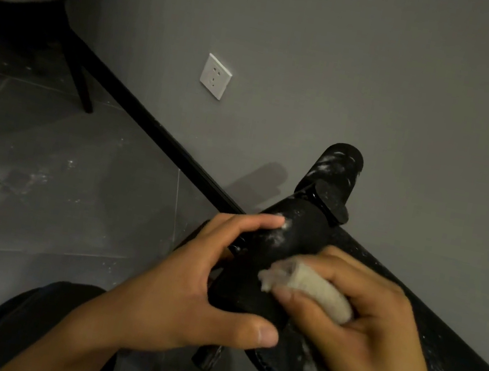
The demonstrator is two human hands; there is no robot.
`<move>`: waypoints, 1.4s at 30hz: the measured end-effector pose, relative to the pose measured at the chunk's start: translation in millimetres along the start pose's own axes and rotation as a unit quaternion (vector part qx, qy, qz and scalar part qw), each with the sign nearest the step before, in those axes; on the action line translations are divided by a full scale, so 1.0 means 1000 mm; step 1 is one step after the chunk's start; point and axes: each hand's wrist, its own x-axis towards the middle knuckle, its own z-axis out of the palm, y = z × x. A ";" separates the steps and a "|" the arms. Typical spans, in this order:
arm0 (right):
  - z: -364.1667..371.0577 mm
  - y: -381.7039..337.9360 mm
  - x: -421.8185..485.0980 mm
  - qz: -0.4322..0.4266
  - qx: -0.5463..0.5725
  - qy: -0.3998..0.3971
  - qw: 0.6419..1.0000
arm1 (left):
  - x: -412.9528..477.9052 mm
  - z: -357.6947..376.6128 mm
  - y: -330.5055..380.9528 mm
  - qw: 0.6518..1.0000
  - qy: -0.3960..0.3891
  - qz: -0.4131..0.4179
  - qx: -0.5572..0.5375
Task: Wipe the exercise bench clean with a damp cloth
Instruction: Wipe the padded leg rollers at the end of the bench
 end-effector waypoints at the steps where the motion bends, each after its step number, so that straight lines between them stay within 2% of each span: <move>1: 0.001 0.005 0.004 0.003 -0.034 0.034 0.999 | 0.001 -0.002 -0.001 1.000 -0.008 -0.004 -0.016; 3: 0.006 0.015 0.015 0.017 -0.102 0.117 0.988 | 0.002 -0.005 -0.003 0.998 -0.028 -0.010 -0.059; 5: 0.010 0.020 0.020 0.046 -0.102 0.164 0.980 | 0.003 -0.006 -0.005 0.992 -0.035 -0.015 -0.118; 10: 0.004 0.005 0.004 0.046 -0.079 0.065 0.994 | 0.006 -0.005 -0.008 0.975 -0.042 -0.043 -0.216; 13: 0.001 0.001 0.000 0.066 -0.095 0.046 0.992 | 0.007 -0.004 -0.008 0.964 -0.056 -0.065 -0.250; 17: 0.002 -0.006 0.002 0.192 -0.003 0.048 0.980 | 0.008 -0.005 -0.007 0.962 -0.058 -0.074 -0.255; 18: 0.000 -0.007 0.001 0.197 0.000 0.039 0.980 | 0.008 -0.006 -0.007 0.964 -0.058 -0.075 -0.250; 21: 0.000 -0.013 0.000 0.136 -0.065 0.010 0.989 | 0.008 -0.006 -0.008 0.968 -0.051 -0.074 -0.234; 25: -0.001 -0.004 0.014 0.085 -0.184 0.084 0.976 | 0.010 -0.003 -0.009 0.970 -0.045 -0.066 -0.228; 28: 0.002 0.004 0.028 0.044 -0.260 0.090 0.960 | 0.011 -0.003 -0.011 0.969 -0.043 -0.064 -0.237; 35: -0.002 -0.013 -0.001 -0.010 -0.124 -0.030 0.992 | 0.009 -0.005 -0.010 0.979 -0.052 -0.034 -0.194; 37: -0.004 -0.011 -0.003 -0.025 -0.144 -0.023 0.989 | 0.009 -0.005 -0.008 0.984 -0.054 -0.024 -0.168; 42: 0.000 0.009 0.022 -0.051 -0.252 0.077 0.963 | 0.009 -0.003 -0.008 0.988 -0.047 -0.009 -0.145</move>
